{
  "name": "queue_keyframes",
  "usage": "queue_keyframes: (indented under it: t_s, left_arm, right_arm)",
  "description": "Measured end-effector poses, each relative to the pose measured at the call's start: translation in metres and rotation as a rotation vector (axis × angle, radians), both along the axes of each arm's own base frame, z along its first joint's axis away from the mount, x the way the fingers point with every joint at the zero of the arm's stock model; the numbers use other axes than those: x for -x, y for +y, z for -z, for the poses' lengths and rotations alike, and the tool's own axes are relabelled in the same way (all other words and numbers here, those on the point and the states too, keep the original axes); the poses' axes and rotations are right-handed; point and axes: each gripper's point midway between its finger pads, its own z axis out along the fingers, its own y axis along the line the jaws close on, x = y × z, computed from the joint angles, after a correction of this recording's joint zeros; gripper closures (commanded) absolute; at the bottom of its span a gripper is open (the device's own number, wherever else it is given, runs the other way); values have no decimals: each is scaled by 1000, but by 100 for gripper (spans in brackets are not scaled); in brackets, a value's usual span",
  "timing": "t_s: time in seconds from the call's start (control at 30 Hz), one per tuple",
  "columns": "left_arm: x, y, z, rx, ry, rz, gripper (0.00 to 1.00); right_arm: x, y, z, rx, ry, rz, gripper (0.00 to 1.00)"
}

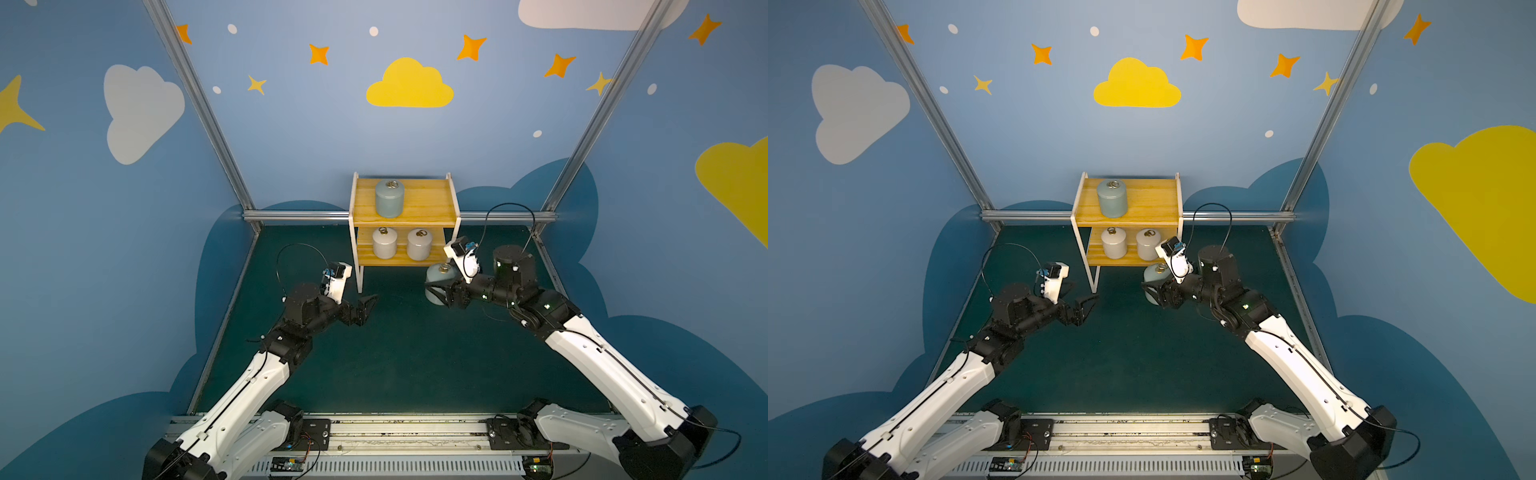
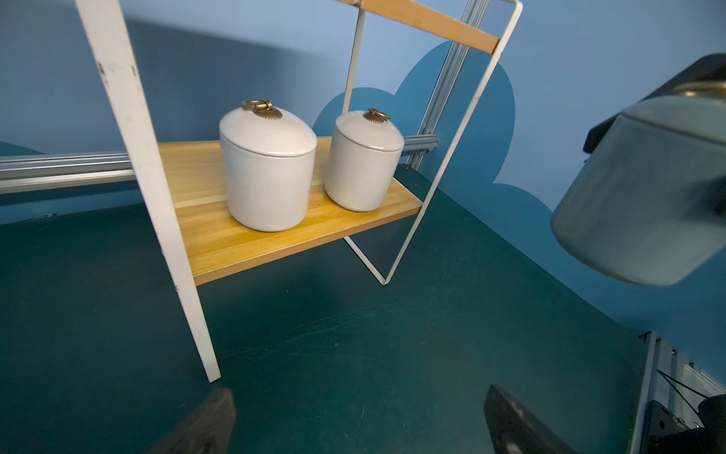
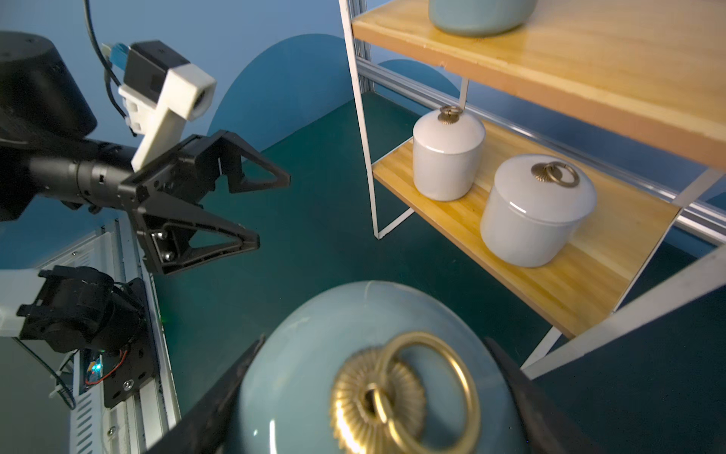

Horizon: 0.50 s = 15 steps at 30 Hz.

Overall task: Remove the tea canisters from the shelf
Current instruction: Place the tea canister at the center of the board.

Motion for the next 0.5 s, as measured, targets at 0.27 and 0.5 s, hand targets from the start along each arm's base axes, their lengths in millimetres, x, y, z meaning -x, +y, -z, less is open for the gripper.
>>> queue_keyframes:
  t_s: [0.27,0.5]
  left_arm:
    - [-1,4,4,-6,-1,-20,0]
    - [0,6,8,-10,0,-30,0]
  right_arm:
    - [23,-9,39,35,0,32,41]
    - [39,-18,72,40,-9,63,42]
